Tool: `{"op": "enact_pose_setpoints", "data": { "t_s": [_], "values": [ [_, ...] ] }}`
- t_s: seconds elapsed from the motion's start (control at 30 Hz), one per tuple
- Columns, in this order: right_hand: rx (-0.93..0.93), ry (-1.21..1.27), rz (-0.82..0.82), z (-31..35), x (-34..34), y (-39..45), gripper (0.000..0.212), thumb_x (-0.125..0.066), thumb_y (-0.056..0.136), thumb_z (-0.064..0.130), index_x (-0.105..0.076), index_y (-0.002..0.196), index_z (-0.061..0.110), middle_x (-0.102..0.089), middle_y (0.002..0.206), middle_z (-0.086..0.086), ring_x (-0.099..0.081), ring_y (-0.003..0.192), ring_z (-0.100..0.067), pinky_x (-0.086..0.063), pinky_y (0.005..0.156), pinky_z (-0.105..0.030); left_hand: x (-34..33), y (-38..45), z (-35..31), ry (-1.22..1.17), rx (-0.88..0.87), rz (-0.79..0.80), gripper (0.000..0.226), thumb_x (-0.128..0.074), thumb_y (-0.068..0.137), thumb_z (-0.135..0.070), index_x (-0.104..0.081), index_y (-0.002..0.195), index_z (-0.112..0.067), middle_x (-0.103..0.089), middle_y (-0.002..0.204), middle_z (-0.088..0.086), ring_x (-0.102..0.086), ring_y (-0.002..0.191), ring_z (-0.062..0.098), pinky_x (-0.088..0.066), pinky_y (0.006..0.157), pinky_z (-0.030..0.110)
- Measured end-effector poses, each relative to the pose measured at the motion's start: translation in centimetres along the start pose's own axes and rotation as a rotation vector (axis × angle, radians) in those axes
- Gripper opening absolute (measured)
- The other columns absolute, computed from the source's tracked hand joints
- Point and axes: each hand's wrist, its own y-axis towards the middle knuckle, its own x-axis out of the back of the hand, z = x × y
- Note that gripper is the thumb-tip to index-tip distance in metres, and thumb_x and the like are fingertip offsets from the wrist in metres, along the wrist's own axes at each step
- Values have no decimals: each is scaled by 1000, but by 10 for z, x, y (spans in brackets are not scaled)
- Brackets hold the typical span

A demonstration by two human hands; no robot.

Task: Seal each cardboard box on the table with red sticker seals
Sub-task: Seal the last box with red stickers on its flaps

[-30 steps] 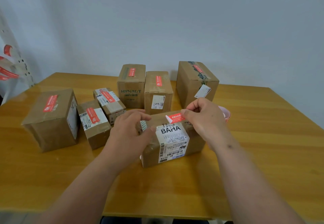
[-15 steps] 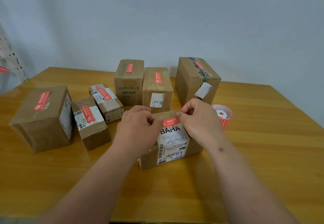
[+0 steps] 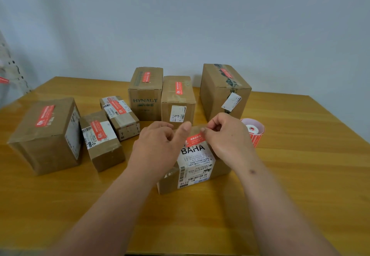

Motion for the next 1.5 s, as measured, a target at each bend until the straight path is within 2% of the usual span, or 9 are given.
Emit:
{"op": "enact_pose_setpoints", "data": {
  "t_s": [0.17,0.3,0.6,0.7,0.87,1.1,1.27,1.4,1.5],
  "values": [
    [-4,22,7,0,2,-1,14,-66,88,32,-57,79,26,-61,79,11,-57,71,-4,-39,55,-20,-2,2,3,20,19,-14,32,-66,81,-51,-59,62,-27,-55,119,-15,-49,109,9,-48,93,41],
    [4,-2,22,-1,1,-1,15,-64,89,34,-57,79,26,-61,81,12,-57,74,-3,-40,57,-20,-5,5,8,19,17,-26,24,-68,84,-35,-61,62,-27,-57,118,-17,-49,109,7,-49,94,40],
    [-43,195,-22,-3,4,2,13,-67,87,27,-61,77,21,-66,77,5,-62,71,-9,-47,59,-25,-7,4,8,-49,7,-68,66,-32,71,-82,-61,59,-24,-60,110,-14,-56,103,11,-52,87,43],
    [-88,296,-16,-3,8,3,13,-70,86,25,-62,76,19,-65,74,3,-60,64,-9,-43,51,-20,-6,4,6,-39,6,-70,68,-30,65,-84,-59,58,-22,-60,111,-12,-55,105,11,-49,90,44],
    [-109,388,32,-3,10,3,12,-73,84,24,-65,77,17,-68,76,0,-64,73,-14,-49,62,-28,-5,3,4,-45,0,-62,68,-32,64,-84,-58,57,-22,-59,110,-13,-54,104,11,-48,91,44],
    [-95,337,58,-3,8,2,14,-72,85,26,-64,78,17,-70,76,-1,-65,71,-16,-53,65,-32,-11,6,12,-83,43,-33,27,-66,85,-41,-63,63,-24,-54,110,-19,-52,107,12,-54,84,43],
    [-90,365,69,-3,11,2,12,-72,84,24,-65,81,14,-70,74,0,-64,65,-12,-51,60,-31,-7,3,8,-105,22,-51,68,-33,76,-80,-65,61,-22,-56,104,-19,-55,102,13,-52,85,44],
    [-103,408,63,-3,13,3,12,-73,83,22,-66,82,12,-66,65,3,-59,54,-5,-46,54,-25,0,-2,-3,-123,-15,-80,83,-10,78,-79,-63,55,-20,-60,95,-7,-56,98,16,-47,89,47],
    [-92,390,68,-2,11,2,12,-73,84,23,-65,80,15,-70,72,0,-65,65,-11,-51,60,-29,-2,0,-2,-142,-5,-81,84,-6,77,-82,-61,52,-23,-63,98,-6,-58,99,17,-48,88,48]
  ]
}}
